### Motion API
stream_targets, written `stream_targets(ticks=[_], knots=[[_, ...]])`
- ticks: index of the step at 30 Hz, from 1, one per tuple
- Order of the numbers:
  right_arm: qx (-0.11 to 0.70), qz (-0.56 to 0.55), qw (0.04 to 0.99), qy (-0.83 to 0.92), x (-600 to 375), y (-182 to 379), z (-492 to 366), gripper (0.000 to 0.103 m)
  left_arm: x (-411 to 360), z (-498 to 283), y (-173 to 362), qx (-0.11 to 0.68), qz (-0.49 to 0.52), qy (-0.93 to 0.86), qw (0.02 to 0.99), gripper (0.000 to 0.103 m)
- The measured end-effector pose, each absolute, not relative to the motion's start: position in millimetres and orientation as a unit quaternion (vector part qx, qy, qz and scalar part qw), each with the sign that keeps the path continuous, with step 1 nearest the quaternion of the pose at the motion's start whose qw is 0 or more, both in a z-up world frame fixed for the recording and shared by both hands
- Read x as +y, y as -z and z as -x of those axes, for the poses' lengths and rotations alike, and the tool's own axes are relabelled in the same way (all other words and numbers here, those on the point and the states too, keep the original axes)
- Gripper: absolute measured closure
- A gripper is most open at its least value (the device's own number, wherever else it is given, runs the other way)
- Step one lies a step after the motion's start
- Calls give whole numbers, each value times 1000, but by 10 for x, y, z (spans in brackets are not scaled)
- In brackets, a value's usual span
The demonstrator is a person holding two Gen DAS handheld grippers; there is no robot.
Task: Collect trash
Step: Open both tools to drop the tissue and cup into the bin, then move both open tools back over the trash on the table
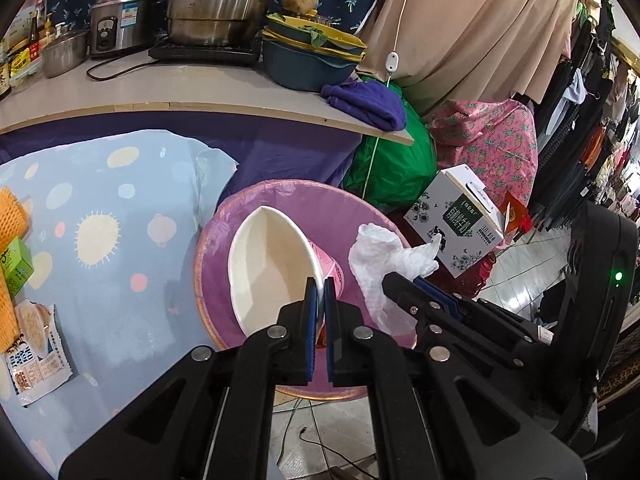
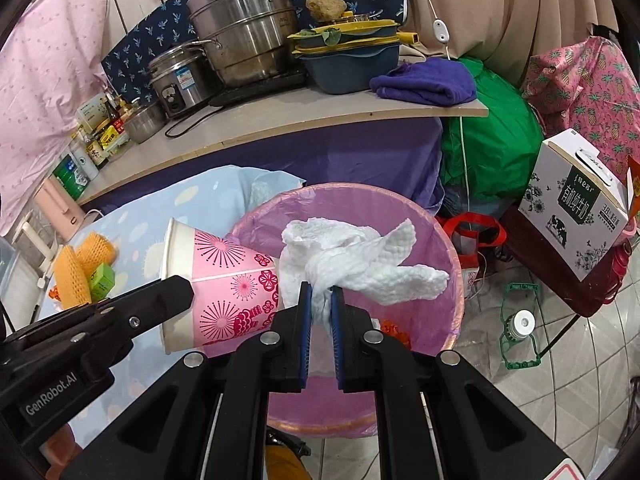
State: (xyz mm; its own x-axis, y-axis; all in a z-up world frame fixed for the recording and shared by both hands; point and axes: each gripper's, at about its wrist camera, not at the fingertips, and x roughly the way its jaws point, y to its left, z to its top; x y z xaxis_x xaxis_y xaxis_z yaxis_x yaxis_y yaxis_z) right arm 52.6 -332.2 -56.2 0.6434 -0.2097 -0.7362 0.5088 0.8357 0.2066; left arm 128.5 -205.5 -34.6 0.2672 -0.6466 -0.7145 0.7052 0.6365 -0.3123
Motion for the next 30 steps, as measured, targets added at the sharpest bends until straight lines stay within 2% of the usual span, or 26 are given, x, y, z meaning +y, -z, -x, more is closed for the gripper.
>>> stream_targets(ticks=[2,3,4,6,9,28,30], knots=[[369,-200,883,208,-3327,578,-539,89,-2069,-1294,381,432,-33,422,797,100],[370,-200,883,209,-3330,587,-541,84,-2076,-1306,407,433,-34,418,798,96],[370,-200,883,210,-3332,588,-546,81,-2080,-1322,435,437,-34,415,797,92],[367,-199,883,214,-3330,585,-539,72,-2071,-1342,471,442,-32,408,798,75],[363,-198,885,215,-3331,563,-529,71,-2005,-1349,471,440,-26,401,803,65],[345,-183,903,178,-2947,321,-551,63,-1475,-1321,231,406,-28,350,844,59],[346,-180,905,168,-2843,305,-574,63,-1338,-1330,219,406,-24,339,848,55]])
